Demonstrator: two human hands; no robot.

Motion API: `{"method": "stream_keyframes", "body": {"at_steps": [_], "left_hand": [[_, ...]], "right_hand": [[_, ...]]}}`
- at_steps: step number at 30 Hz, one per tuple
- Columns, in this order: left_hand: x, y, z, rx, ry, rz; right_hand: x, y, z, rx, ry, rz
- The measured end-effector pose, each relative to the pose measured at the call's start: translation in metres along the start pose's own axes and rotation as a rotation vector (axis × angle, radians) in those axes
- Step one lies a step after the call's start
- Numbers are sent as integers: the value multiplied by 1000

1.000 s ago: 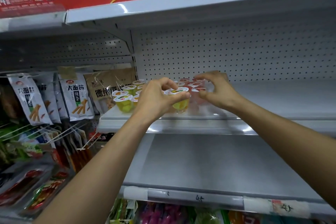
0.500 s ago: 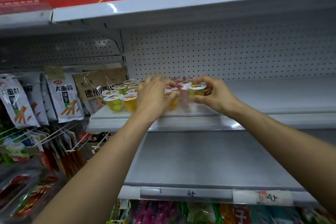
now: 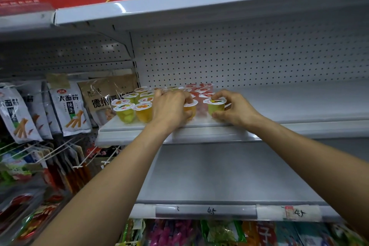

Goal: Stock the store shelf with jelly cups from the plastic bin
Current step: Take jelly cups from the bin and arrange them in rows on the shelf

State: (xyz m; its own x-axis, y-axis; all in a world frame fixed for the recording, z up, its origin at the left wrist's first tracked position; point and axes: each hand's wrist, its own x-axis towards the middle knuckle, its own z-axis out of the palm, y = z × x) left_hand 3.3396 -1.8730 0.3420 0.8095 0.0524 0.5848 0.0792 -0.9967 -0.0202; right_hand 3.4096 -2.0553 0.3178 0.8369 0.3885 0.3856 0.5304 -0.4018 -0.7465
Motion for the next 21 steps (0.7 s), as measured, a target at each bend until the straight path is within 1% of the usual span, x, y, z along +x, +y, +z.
{"method": "stream_keyframes", "body": {"at_steps": [3,5,8,10,13,16,18,21], "left_hand": [[0,0,1,-7,-14,6],[-1,1,1,-19,-18,16],[-8,0,-2,-46,5,28],[-21,-1,-6,-96,45,25],[-52,-9,-9,-185,120,31],[-86,-24,-8,-278,144,45],[-109,-37,-8,-321,129,9],[-148,-62,-6,-333,63,-42]], "right_hand": [[-2,-2,1,-10,-6,5],[-6,-5,1,-63,-1,12],[-16,-9,2,-323,104,-17],[-28,-16,4,-447,217,-100],[-49,-28,14,-504,312,-264],[-70,-36,36,-538,296,-396],[-82,-40,53,-537,258,-427],[-101,-44,86,-504,181,-437]]}}
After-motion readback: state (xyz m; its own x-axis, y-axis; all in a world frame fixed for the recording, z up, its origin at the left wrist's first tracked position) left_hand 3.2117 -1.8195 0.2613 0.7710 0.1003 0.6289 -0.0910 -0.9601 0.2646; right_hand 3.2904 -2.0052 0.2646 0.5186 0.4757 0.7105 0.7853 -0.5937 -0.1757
